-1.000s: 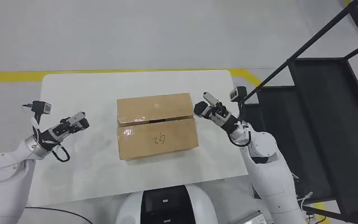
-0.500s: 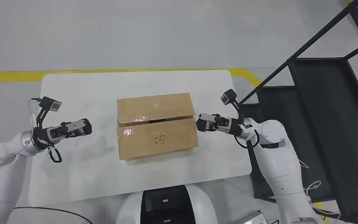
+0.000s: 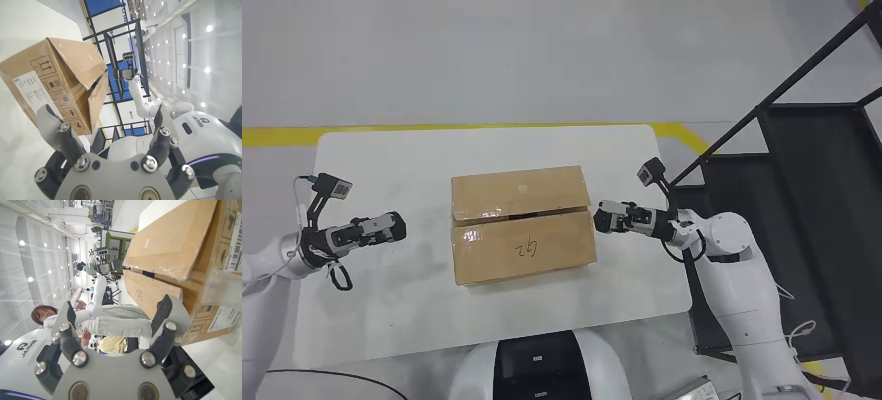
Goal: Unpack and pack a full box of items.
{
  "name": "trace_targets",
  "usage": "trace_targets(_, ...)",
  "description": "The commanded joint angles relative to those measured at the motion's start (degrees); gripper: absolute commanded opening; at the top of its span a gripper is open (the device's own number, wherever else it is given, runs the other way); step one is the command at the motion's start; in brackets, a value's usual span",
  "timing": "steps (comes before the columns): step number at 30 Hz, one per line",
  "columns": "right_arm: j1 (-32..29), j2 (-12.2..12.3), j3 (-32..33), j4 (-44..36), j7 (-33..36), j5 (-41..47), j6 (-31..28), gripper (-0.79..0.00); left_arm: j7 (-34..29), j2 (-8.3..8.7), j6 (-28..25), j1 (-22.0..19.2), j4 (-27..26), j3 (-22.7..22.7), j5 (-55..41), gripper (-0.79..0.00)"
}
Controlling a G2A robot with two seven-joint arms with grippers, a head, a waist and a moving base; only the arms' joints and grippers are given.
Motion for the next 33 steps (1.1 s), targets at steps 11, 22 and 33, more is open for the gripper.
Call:
trace_targets(11,5.6,1.3,-2.1,7.2,2.6,-5.8,-2.7,0.000,0.2,-0.17,0.2,-2.8,-0.7,1.5,-0.2,0.000)
trace_targets(22,7.5,1.3,-6.8,9.1,5.3,-0.3,-5.5,0.000,-0.1,-0.65,-0.2,-4.3,1.2,4.5,-0.7,0.000)
trace_targets(33,6.4,2.0,-6.8,6.9,17.3,14.2,-5.4,0.000,-2.0,-1.87,1.7,-7.3,3.9,8.8,-7.9,0.000)
